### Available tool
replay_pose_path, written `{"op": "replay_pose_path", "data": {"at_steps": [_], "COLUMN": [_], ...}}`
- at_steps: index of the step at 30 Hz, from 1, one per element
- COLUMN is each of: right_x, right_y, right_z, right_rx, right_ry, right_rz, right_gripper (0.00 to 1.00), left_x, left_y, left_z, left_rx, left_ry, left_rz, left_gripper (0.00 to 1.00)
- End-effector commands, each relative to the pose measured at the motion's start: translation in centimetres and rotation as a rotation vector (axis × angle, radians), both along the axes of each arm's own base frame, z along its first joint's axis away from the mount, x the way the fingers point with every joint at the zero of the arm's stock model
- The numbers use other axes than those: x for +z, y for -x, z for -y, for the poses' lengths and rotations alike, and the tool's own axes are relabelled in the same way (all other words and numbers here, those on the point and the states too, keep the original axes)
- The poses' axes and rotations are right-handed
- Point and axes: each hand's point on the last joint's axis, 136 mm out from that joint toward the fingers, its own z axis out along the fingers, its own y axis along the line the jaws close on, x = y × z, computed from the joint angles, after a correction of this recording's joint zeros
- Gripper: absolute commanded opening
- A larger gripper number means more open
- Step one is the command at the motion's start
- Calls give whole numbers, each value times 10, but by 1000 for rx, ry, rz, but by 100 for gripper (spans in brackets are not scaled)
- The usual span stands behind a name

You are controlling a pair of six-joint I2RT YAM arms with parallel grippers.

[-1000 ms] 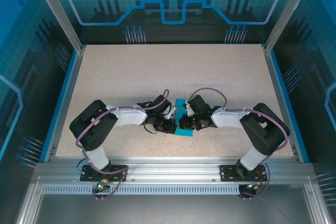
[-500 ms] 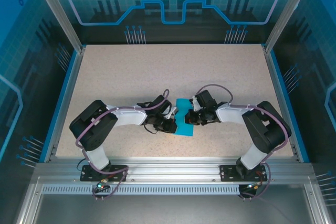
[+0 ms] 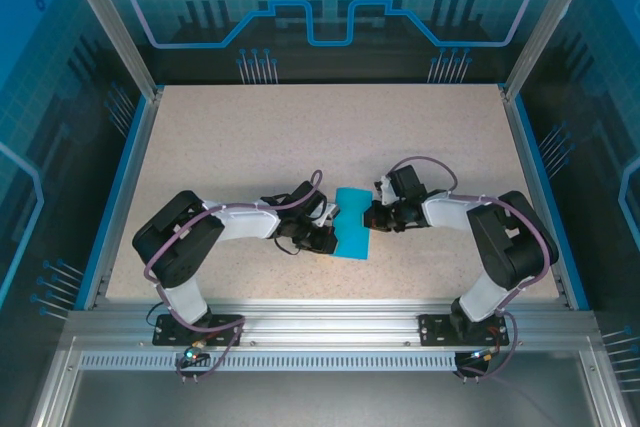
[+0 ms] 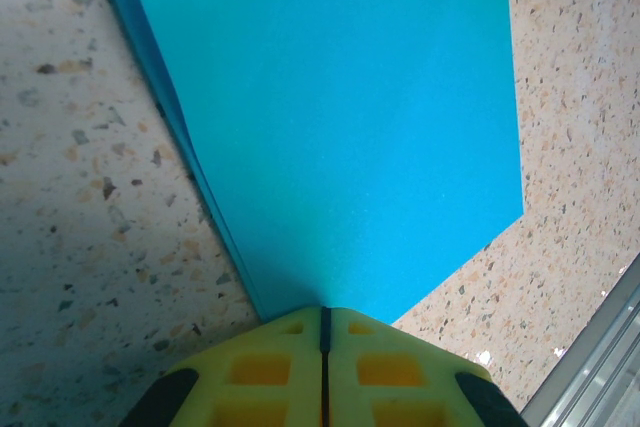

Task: Fold a paper plane with a square sheet of paper (fold left side to right side)
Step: Fold the triangle a second time at the center of the table.

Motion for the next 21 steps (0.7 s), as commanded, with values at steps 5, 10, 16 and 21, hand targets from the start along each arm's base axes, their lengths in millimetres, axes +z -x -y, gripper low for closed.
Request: {"op": "replay_pose_path", "data": {"at_steps": [5, 10, 16, 21], "right_x": [-17, -21, -23, -24], "right_y": [6, 11, 14, 14], "right_z": [12, 12, 11, 10], "right_rx": [-13, -17, -15, -13], "right_ry": [30, 15, 14, 15], "right_rz": [-44, -59, -65, -66], "right_gripper": [0, 0, 0, 0], "left_x": [-17, 15, 49, 42], "left_y": [16, 7, -3, -9], "left_z": [-22, -4, 20, 36], "left_rx": [9, -10, -54, -97], "left_ry": [-90, 6, 112, 107], "left_rz": [-55, -19, 14, -1], "left_gripper": [9, 10, 10, 10]}}
